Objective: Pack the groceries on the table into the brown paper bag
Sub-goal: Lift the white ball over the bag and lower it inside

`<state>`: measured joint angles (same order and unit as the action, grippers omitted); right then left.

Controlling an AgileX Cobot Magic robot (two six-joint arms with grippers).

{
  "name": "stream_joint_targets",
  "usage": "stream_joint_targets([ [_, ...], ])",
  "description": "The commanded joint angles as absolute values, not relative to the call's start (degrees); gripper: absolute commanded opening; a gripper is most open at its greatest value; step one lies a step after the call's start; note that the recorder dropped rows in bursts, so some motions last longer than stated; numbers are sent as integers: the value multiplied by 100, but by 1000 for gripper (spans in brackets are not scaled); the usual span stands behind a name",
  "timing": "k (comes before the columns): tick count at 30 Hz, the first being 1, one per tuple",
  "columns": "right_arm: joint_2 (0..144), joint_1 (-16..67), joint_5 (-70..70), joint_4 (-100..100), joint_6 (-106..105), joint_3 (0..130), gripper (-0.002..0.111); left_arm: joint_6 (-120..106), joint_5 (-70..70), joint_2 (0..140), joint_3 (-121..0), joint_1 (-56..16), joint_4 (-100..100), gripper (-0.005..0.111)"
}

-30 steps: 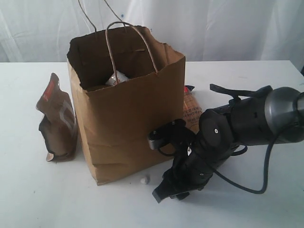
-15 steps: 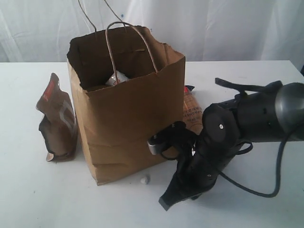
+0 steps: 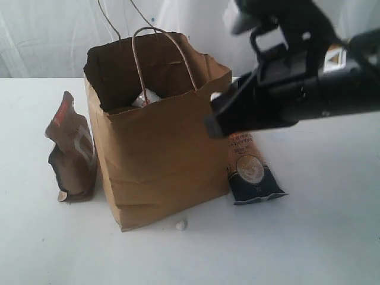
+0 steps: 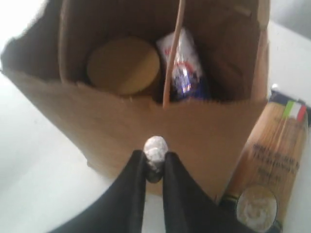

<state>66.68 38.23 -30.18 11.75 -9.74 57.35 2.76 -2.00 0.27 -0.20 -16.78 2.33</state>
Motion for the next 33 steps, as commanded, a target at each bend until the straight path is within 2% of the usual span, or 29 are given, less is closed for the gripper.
stream_joint_targets([
  [1, 6666, 3824, -3227, 1213, -721, 6466, 0, 275, -172, 0, 0, -1669, 166, 0],
  [8, 7296, 3824, -3846, 1425, -569, 7512, 0, 275, -172, 0, 0, -1669, 166, 0],
  [14, 7920, 3824, -3827, 2131, -1152, 7647, 0, 275, -172, 0, 0, -1669, 166, 0],
  [25, 8539, 3824, -3555, 2157, -1152, 7895, 0, 275, -172, 0, 0, -1669, 166, 0],
  [28, 8539, 3824, -3536, 2157, -1179, 7895, 10, 275, -172, 0, 0, -1669, 166, 0],
  [33, 8539, 3824, -3527, 2158, -1179, 7895, 50, 275, -172, 0, 0, -1669, 166, 0],
])
